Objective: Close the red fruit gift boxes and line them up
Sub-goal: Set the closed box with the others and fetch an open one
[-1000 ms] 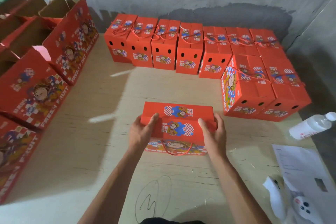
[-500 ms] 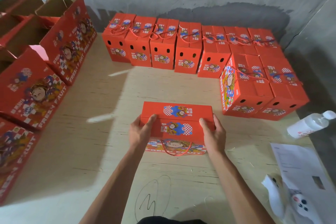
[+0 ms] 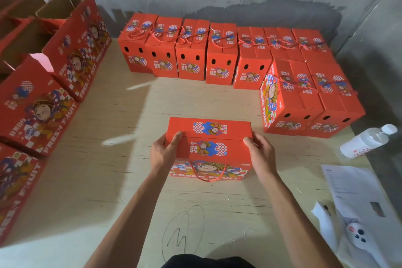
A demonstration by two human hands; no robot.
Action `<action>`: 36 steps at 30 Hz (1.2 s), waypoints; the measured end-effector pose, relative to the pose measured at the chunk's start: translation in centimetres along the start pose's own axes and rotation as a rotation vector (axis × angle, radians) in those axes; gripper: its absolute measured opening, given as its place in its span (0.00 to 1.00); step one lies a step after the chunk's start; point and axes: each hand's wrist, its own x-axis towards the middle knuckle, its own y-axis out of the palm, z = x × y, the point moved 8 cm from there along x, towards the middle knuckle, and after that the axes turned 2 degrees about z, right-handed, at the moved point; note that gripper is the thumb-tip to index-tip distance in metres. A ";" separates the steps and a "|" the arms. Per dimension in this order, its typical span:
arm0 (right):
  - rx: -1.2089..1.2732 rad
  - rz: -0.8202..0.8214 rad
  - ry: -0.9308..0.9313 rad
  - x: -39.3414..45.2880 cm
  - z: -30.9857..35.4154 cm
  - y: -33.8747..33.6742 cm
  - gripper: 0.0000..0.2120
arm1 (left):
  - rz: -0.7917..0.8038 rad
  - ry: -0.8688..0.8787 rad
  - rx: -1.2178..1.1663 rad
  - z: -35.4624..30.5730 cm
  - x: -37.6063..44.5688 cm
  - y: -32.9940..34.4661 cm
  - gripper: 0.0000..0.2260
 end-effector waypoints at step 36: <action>0.026 0.358 0.453 -2.3 1.6 10.2 0.09 | -0.040 0.021 0.151 -3.8 -1.8 -1.1 0.20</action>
